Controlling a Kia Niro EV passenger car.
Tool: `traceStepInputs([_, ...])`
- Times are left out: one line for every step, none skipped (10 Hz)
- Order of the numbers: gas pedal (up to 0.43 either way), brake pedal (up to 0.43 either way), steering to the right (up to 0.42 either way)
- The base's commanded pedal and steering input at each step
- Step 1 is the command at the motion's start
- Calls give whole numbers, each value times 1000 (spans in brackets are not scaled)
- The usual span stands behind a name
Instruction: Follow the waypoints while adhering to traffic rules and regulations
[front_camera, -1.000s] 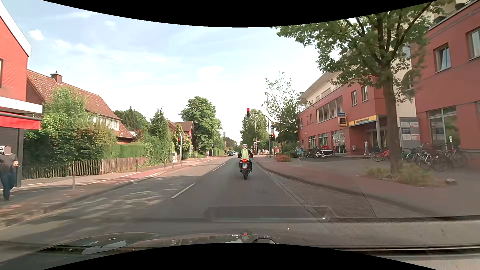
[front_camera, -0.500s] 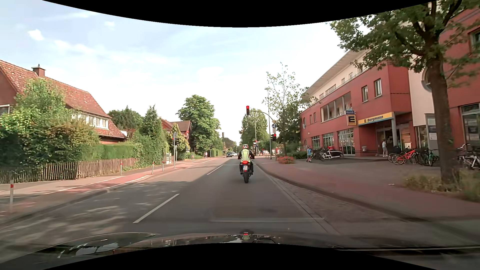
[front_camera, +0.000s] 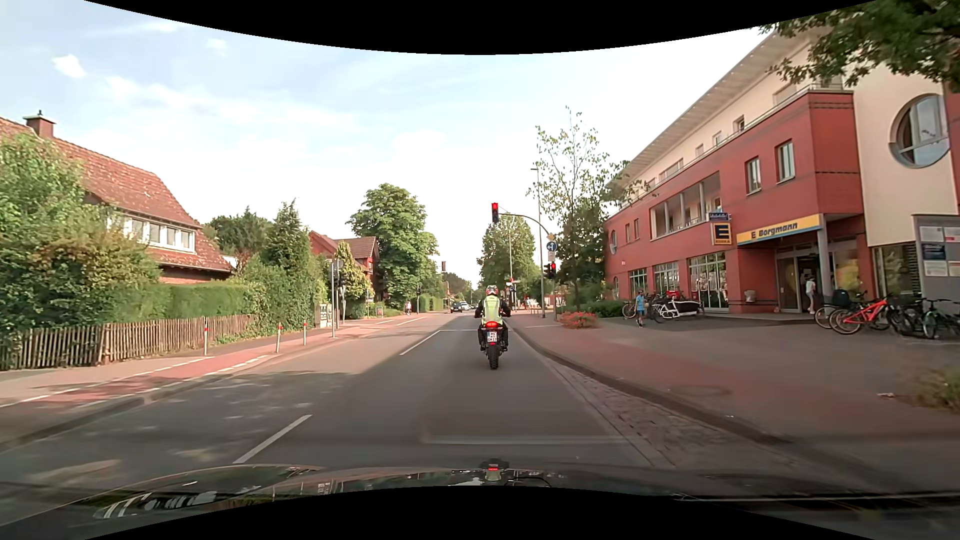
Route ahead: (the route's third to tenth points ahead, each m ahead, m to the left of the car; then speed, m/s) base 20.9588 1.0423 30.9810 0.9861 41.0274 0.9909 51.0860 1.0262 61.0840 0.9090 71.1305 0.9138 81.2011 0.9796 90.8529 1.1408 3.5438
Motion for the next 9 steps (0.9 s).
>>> traceStepInputs([0, 0, 2])
traceStepInputs([0, 0, 0])
traceStepInputs([0, 0, -1])
traceStepInputs([0, 0, -1])
traceStepInputs([0, 0, -1])
traceStepInputs([0, 0, -2])
traceStepInputs([0, 0, -2])
traceStepInputs([0, 0, -2])
traceStepInputs([0, 0, -3])
